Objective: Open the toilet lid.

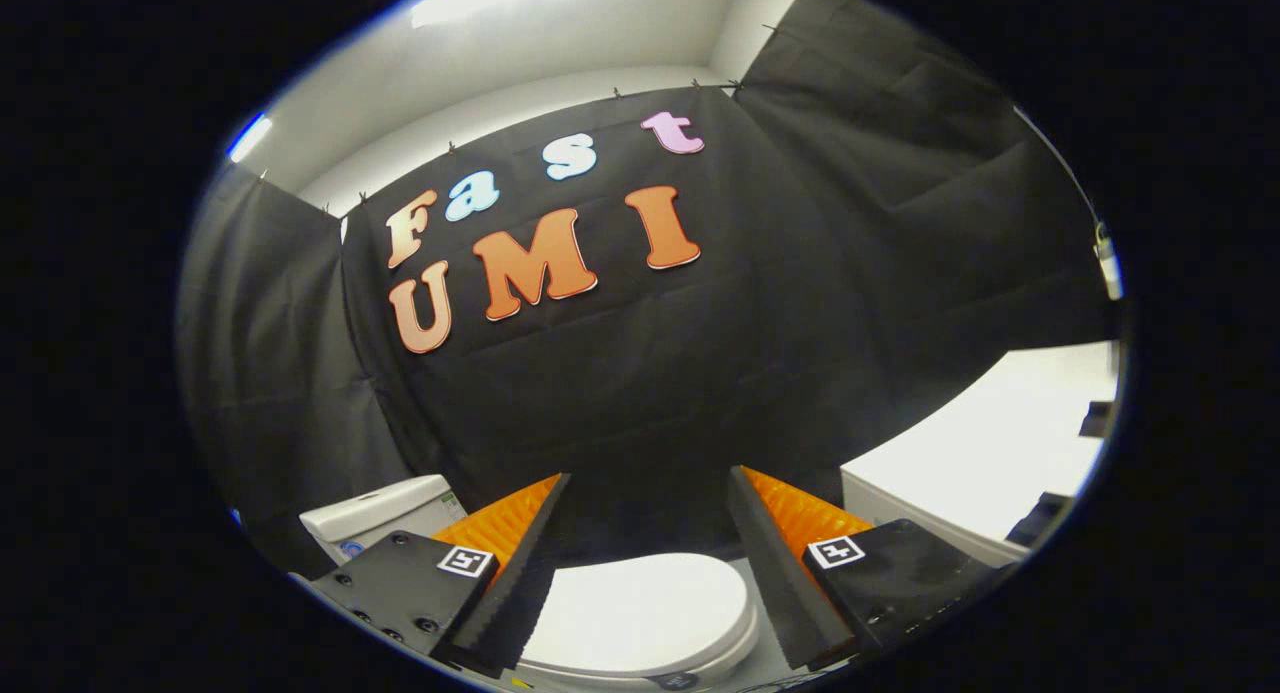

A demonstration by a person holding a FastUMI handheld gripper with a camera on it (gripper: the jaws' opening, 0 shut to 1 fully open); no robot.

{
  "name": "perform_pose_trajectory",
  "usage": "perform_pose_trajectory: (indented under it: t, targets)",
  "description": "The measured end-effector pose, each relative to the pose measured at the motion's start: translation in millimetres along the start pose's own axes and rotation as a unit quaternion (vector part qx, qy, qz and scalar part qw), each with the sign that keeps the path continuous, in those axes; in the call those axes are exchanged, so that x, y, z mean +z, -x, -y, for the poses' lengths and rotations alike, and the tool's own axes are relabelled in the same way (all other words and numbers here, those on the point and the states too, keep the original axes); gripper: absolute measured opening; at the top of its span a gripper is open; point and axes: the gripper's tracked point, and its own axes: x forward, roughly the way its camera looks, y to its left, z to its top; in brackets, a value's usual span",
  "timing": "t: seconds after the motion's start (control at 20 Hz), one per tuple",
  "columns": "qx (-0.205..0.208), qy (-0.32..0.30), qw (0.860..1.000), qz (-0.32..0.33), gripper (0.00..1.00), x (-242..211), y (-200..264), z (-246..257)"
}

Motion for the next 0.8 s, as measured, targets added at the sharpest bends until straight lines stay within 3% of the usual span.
perform_pose_trajectory:
  t: [0.25, 0.5, 0.7, 0.8]
  targets:
    - [-0.004, -0.034, 0.998, -0.052, 0.98, -65.0, -13.0, 22.1]
    - [0.020, -0.104, 0.989, -0.105, 0.98, -131.7, -7.4, 48.1]
    - [-0.019, -0.149, 0.978, -0.143, 0.98, -189.9, -3.0, 97.4]
    - [-0.038, -0.190, 0.965, -0.175, 0.98, -215.1, -0.3, 115.2]
